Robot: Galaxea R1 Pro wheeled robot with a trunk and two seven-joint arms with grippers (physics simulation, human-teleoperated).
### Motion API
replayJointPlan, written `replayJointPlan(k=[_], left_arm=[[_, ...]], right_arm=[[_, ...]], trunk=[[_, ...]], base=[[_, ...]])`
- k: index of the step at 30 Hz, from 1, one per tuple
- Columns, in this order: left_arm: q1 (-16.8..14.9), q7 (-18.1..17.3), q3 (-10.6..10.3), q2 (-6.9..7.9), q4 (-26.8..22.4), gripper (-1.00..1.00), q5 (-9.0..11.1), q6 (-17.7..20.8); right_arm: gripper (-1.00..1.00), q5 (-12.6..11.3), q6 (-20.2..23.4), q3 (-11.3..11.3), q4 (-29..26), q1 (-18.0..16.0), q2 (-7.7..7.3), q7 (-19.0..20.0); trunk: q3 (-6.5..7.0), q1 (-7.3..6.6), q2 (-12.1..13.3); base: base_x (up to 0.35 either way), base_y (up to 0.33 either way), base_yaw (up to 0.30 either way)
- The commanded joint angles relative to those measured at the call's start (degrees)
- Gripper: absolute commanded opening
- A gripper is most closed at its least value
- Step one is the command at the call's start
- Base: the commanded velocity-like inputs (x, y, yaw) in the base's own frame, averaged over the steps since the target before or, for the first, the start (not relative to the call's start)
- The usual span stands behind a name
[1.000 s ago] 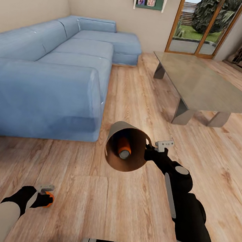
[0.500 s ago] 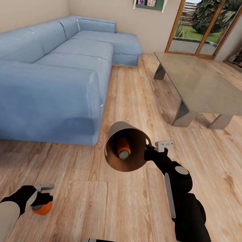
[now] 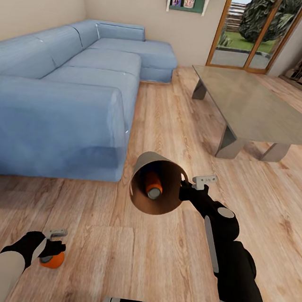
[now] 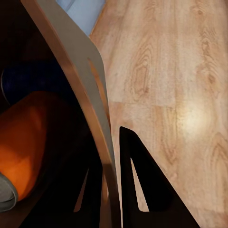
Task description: Put the three can of soda from the living room inside the tash can in the kitchen.
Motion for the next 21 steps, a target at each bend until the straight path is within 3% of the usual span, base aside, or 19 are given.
replayJointPlan(k=[1,21], left_arm=[[0.0,0.0,0.0,0.00,0.0,1.00,0.0,0.0],[0.0,0.0,0.0,0.09,0.0,1.00,0.1,0.0]], right_arm=[[-1.00,-0.8,0.1,0.0,-0.1,0.0,0.01,0.3],[-1.00,-0.7,0.1,0.1,0.1,0.0,-0.02,0.3]], trunk=[[0.01,-0.01,0.0],[-0.22,0.02,0.0]], base=[[0.000,0.000,0.000],[0.000,0.000,0.000]])
